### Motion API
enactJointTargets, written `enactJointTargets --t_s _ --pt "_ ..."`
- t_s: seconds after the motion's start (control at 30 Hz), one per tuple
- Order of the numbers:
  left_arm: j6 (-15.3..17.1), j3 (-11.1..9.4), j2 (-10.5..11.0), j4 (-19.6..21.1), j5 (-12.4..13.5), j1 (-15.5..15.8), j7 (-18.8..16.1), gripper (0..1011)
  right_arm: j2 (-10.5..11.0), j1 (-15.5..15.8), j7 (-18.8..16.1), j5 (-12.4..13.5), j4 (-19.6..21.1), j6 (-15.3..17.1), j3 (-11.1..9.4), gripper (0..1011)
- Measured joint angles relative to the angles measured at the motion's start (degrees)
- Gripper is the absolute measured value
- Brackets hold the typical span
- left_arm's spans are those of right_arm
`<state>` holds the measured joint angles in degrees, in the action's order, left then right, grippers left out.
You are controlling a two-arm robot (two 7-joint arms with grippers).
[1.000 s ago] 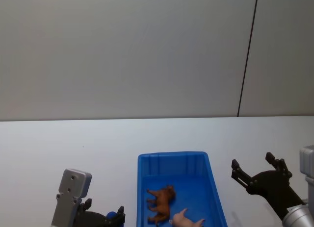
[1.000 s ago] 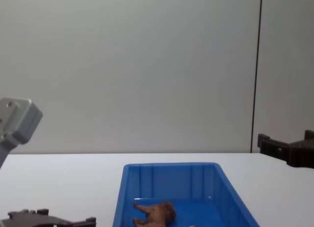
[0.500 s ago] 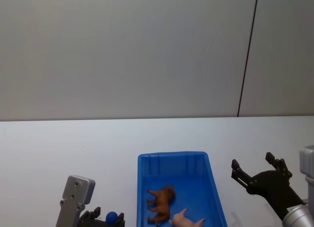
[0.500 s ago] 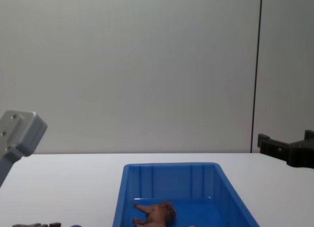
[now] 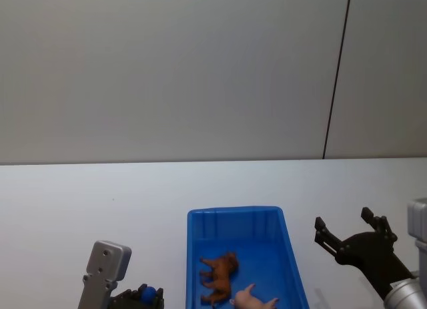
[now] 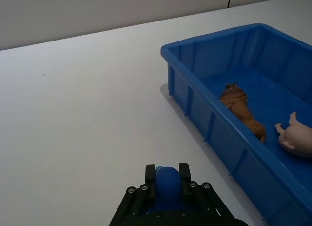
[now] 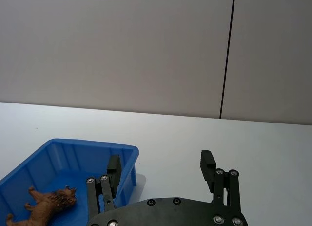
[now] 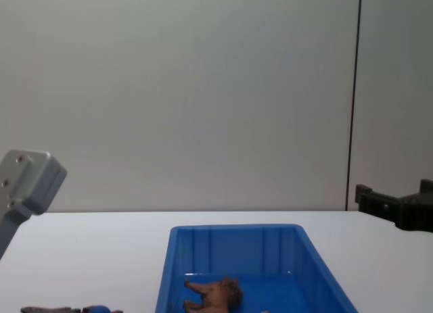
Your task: Pick up the two dolls from the table and place them into the box.
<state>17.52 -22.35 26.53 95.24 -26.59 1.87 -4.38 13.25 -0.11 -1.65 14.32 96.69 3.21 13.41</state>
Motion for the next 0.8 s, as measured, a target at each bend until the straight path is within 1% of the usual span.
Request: enactJointTargets --t_s 0.27,0.47,0.6,0.73,0.8 --pt "-1.53 0.20 0.06 1.25 0.94 -0.20 0.44 240 0.00 0.00 0.00 0.00 0.00 0.00 0.00 1001" --pt "-2.68 0.52 0.11 2.84 2.24 0.11 1.21 210 0.00 0.00 0.00 0.00 0.00 0.00 0.00 1001" --pt "-3.46 0.76 -0.06 3.74 3.76 0.97 2.49 190 0.00 0.00 0.00 0.00 0.00 0.00 0.00 1001" --pt "-3.94 0.91 -0.40 4.05 4.60 1.89 3.89 178 0.00 0.00 0.00 0.00 0.00 0.00 0.00 1001" --pt "-4.37 0.97 -0.73 4.07 5.21 2.57 5.21 166 0.00 0.00 0.00 0.00 0.00 0.00 0.00 1001"
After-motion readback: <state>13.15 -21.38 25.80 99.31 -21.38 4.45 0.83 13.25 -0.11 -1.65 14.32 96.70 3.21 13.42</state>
